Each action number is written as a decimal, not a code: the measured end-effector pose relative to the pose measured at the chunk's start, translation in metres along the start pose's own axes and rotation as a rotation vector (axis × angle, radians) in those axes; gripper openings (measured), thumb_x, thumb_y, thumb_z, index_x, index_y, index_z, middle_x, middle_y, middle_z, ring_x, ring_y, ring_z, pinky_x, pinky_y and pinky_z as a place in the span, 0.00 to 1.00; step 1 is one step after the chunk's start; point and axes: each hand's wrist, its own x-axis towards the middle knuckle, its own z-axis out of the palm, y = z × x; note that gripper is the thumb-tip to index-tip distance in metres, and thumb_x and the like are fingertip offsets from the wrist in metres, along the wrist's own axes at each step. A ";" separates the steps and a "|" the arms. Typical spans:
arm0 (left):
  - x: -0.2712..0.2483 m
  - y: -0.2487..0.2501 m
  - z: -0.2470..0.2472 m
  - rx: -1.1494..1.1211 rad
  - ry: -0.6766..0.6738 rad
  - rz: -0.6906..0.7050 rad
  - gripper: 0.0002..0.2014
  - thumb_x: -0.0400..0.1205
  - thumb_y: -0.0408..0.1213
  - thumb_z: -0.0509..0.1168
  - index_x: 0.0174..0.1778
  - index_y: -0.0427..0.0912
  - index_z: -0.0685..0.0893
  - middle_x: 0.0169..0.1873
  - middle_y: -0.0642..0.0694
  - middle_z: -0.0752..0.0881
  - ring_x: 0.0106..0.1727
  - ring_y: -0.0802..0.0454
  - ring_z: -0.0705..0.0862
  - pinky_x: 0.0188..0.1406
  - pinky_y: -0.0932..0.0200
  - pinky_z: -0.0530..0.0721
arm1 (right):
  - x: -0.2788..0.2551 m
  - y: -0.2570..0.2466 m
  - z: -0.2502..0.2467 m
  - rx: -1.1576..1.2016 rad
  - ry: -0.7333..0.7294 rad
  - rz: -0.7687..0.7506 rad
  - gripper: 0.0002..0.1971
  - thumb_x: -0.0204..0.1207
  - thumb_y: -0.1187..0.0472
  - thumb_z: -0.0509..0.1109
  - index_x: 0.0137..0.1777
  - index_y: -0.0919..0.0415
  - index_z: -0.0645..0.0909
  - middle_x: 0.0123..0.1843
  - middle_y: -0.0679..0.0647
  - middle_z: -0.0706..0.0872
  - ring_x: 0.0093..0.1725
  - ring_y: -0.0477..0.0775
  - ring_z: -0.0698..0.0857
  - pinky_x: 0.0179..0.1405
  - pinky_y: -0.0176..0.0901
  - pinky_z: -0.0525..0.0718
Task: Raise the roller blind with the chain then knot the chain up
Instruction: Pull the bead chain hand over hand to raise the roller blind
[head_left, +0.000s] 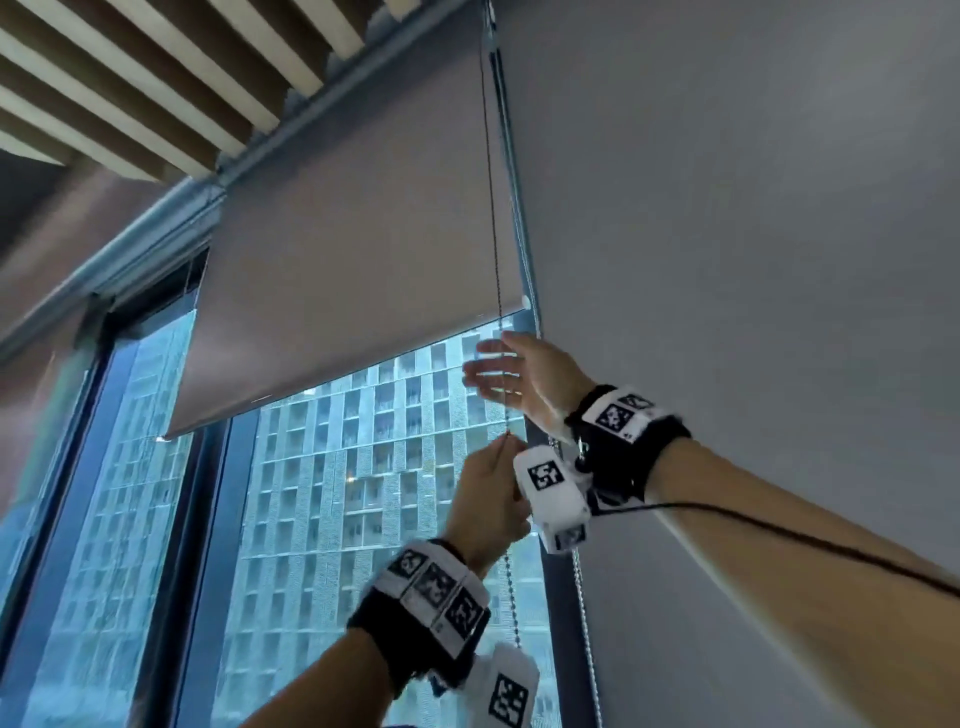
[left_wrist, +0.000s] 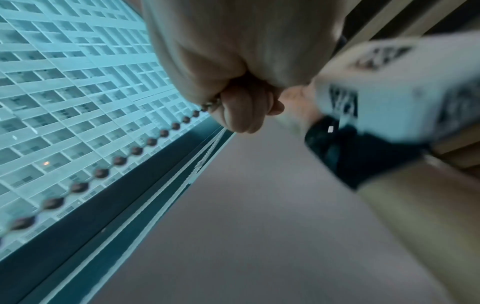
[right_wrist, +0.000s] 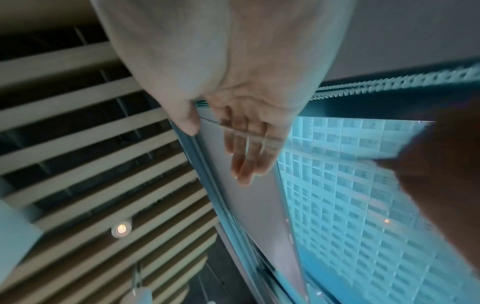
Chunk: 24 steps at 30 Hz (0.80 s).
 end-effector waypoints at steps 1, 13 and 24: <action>-0.010 -0.006 0.004 -0.047 -0.041 -0.035 0.14 0.82 0.38 0.55 0.29 0.47 0.70 0.18 0.55 0.69 0.17 0.60 0.65 0.18 0.67 0.62 | 0.008 -0.010 0.007 0.017 0.032 -0.002 0.15 0.86 0.55 0.55 0.57 0.67 0.75 0.44 0.64 0.86 0.42 0.59 0.86 0.44 0.46 0.84; -0.008 -0.004 -0.061 -0.038 -0.165 -0.198 0.23 0.79 0.48 0.55 0.61 0.36 0.81 0.55 0.31 0.85 0.55 0.37 0.84 0.63 0.40 0.78 | -0.006 0.016 0.019 -0.269 0.115 -0.118 0.16 0.85 0.60 0.52 0.34 0.58 0.70 0.27 0.52 0.65 0.11 0.40 0.63 0.11 0.28 0.60; 0.073 0.110 -0.045 -0.224 -0.031 -0.068 0.18 0.87 0.41 0.53 0.68 0.33 0.73 0.44 0.40 0.86 0.36 0.49 0.84 0.31 0.61 0.84 | -0.110 0.068 0.051 -0.377 -0.112 -0.082 0.19 0.87 0.59 0.51 0.34 0.60 0.70 0.22 0.47 0.65 0.16 0.43 0.62 0.16 0.34 0.61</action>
